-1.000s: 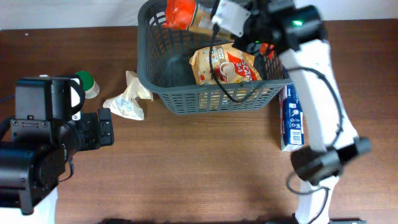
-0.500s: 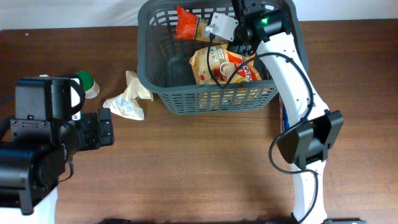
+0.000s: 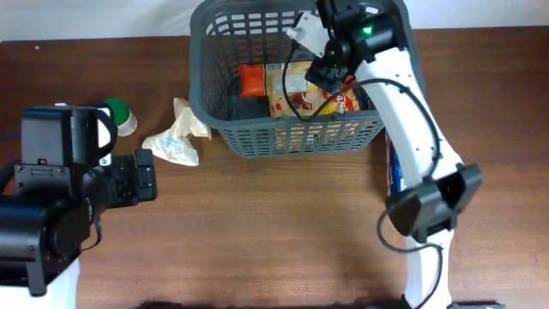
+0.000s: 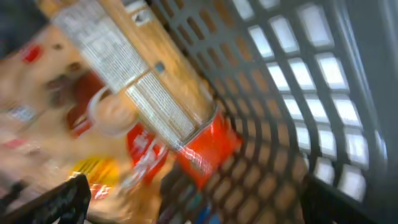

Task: Pack container
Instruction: 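Lower the pasta packet into the basket and open the right gripper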

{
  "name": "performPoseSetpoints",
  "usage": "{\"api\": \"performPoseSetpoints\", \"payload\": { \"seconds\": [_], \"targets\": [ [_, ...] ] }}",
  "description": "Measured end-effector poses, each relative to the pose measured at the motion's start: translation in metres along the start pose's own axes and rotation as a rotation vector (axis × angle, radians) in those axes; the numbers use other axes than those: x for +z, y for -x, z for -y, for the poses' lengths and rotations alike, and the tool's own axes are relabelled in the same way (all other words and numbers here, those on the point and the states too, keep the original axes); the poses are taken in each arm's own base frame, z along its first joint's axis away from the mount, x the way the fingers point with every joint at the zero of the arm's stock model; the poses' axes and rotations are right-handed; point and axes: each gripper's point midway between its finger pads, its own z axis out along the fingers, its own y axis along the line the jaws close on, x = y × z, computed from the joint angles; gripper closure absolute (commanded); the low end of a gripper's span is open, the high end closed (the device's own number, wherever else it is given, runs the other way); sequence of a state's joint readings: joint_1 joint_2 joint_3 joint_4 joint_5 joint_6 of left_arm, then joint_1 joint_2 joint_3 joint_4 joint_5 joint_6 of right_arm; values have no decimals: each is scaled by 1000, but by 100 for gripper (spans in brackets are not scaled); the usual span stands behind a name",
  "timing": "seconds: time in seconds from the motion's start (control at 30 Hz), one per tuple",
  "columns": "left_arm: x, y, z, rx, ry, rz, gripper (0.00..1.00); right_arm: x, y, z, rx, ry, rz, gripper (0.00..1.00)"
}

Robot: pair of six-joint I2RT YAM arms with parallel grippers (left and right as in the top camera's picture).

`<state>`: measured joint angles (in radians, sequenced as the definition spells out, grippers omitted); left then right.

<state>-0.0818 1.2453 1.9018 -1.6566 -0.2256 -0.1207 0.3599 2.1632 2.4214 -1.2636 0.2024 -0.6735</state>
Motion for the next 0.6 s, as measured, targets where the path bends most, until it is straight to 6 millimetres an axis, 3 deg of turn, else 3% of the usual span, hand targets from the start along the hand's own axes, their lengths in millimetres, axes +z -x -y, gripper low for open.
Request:
{"api": "performPoseSetpoints", "payload": {
  "seconds": [0.1, 0.2, 0.27, 0.33, 0.37, 0.43, 0.5, 0.6],
  "targets": [
    [0, 0, 0, 0, 0, 0, 1, -51, -1, 16, 118, -52, 69, 1],
    [0, 0, 0, 0, 0, 0, 1, -118, -9, 44, 280, -125, 195, 1],
    [0, 0, 0, 0, 0, 0, 1, -166, -29, 72, 416, -183, 287, 1],
    [0, 0, 0, 0, 0, 0, 1, -212, -68, 108, 599, -265, 361, 1],
    [0, 0, 0, 0, 0, 0, 1, -232, -98, 129, 719, -319, 382, 1],
    [0, 0, 0, 0, 0, 0, 1, -254, -145, 153, 898, -392, 388, 1],
    [0, 0, 0, 0, 0, 0, 1, -261, -197, 167, 1096, -431, 357, 1],
    [0, 0, 0, 0, 0, 0, 1, -234, -244, 171, 1295, -379, 289, 1]
  ]
}}
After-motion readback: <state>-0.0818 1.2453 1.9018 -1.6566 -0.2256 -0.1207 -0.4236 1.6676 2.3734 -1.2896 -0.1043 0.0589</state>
